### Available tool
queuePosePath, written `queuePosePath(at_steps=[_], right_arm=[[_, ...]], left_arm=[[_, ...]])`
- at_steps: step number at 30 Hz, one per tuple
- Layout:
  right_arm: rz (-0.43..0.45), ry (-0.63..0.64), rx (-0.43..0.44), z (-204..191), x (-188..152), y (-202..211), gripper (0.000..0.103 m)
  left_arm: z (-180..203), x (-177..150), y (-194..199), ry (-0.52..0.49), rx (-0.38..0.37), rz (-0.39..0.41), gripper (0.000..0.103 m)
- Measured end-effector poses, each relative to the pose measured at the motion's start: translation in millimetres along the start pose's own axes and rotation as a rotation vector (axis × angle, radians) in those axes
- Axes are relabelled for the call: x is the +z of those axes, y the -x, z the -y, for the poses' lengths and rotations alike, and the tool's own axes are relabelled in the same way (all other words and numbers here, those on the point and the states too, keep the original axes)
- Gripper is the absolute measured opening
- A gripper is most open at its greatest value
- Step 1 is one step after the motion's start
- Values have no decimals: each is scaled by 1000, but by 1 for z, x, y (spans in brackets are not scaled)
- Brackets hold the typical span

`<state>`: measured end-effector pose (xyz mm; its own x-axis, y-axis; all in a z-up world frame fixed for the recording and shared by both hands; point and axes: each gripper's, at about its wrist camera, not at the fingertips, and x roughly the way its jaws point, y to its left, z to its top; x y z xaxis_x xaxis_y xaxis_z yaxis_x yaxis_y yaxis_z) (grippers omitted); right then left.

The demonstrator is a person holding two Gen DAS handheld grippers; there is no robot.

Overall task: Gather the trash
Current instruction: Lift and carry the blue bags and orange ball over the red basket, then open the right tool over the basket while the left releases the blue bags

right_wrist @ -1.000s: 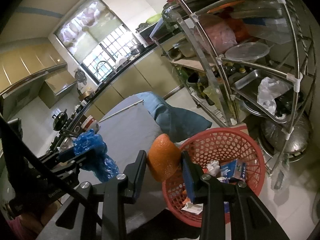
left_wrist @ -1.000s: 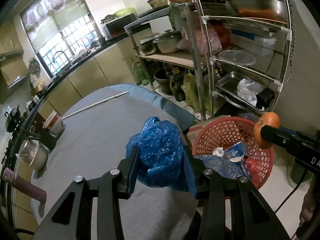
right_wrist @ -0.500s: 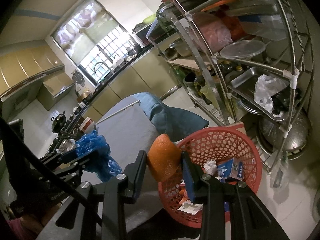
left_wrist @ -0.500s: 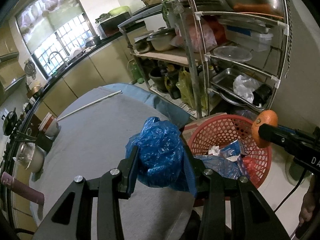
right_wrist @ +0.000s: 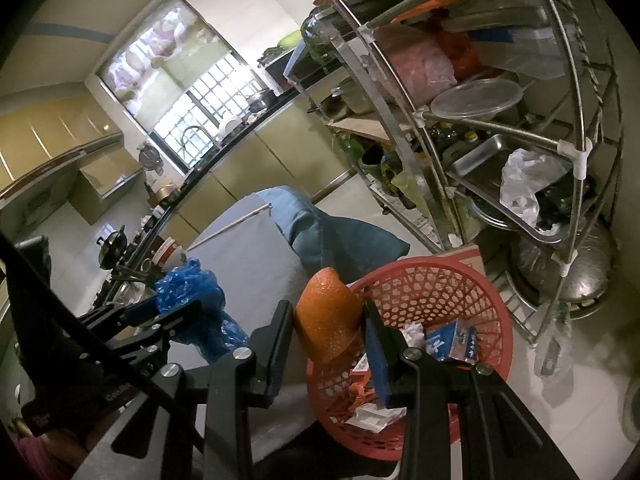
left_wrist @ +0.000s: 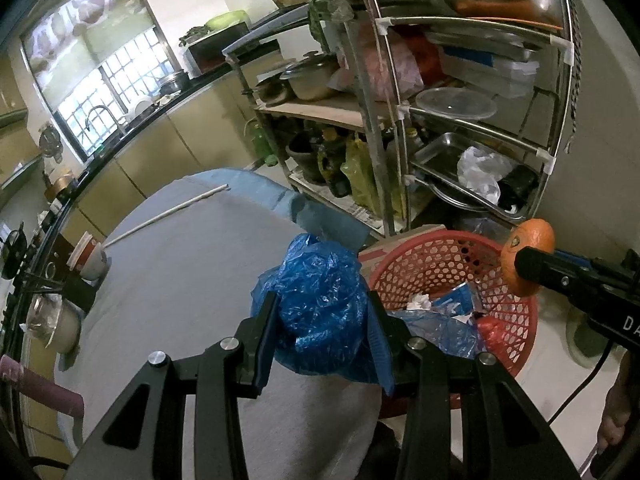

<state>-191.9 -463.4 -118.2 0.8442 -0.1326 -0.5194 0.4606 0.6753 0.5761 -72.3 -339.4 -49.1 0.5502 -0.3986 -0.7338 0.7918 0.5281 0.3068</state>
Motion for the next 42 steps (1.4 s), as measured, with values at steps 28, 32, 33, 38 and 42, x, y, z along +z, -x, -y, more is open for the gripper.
queuePosePath(at_steps=[28,32,33,38,42], right_arm=[[-47,-44,-27,31,6,-12,37],[-57,-50,-21,32,6,-17,37],[-60,-52,-19,33,6,-18,37],[-78,-53,-11,31,8,-28,37],[-69,-56,-21,32,11,-30,38]], left_arm=[[28,13,-34,-13,-83,-64,44],[29,11,-38,-6,-137,-78,44],[29,10,-38,-2,-153,-80,44],[30,7,-42,2,-195,-95,44],[29,5,-45,0,-205,-105,44]])
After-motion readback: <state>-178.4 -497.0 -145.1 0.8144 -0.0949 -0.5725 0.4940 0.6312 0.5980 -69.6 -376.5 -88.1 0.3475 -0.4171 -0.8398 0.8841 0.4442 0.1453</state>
